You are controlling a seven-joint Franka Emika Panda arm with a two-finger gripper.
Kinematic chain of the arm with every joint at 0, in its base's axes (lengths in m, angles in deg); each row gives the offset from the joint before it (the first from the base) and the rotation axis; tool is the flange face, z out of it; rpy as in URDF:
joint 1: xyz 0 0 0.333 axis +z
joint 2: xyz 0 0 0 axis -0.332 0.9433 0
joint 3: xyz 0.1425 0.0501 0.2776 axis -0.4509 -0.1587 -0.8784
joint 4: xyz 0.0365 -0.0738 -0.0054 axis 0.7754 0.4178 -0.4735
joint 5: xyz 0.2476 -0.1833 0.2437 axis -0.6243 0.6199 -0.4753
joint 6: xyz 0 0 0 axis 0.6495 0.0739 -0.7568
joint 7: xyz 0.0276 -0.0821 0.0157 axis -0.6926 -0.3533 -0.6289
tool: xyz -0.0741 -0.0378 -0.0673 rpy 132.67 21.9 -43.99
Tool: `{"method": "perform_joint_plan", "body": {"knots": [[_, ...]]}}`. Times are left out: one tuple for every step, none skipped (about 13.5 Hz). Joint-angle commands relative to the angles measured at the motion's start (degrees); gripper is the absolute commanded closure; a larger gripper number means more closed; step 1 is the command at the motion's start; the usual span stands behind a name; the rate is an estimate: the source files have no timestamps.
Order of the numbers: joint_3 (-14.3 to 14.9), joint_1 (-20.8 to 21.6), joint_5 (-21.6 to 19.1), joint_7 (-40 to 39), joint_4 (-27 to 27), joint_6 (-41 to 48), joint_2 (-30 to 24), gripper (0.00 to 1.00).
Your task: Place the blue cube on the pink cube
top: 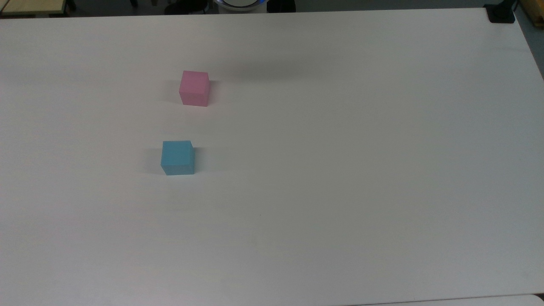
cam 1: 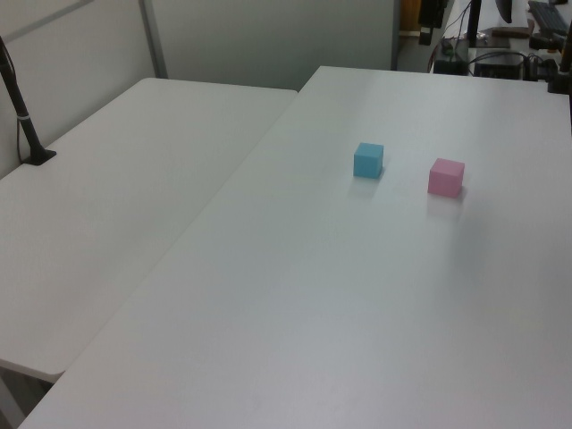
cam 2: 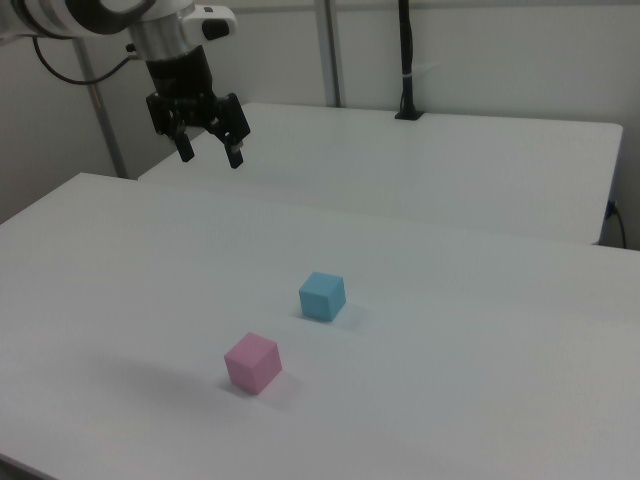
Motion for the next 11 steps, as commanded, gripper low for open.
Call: {"method": "perform_joint_plan", "body": {"knots": [[0.17, 0.11, 0.75, -1.43, -0.11, 0.48, -0.49, 0.0], [0.17, 0.11, 0.84, -1.78, -0.11, 0.66, -0.58, 0.0], [0.26, 0.02, 0.84, -2.13, -0.11, 0.83, -0.58, 0.0], [0.26, 0.11, 0.84, -2.13, -0.11, 0.84, -0.49, 0.0], [0.26, 0.11, 0.92, -2.13, -0.03, 0.84, -0.49, 0.0], [0.26, 0.11, 0.93, -2.13, -0.03, 0.92, -0.49, 0.0], [0.26, 0.11, 0.93, -2.13, -0.03, 0.92, -0.49, 0.0], [0.26, 0.11, 0.93, -2.13, -0.03, 0.92, -0.49, 0.0], [0.34, 0.11, 0.93, -2.13, -0.03, 0.92, -0.4, 0.0], [0.35, 0.11, 0.93, -2.13, -0.03, 0.84, -0.32, 0.0], [0.35, 0.11, 0.93, -2.13, -0.03, 0.84, -0.23, 0.0]]}}
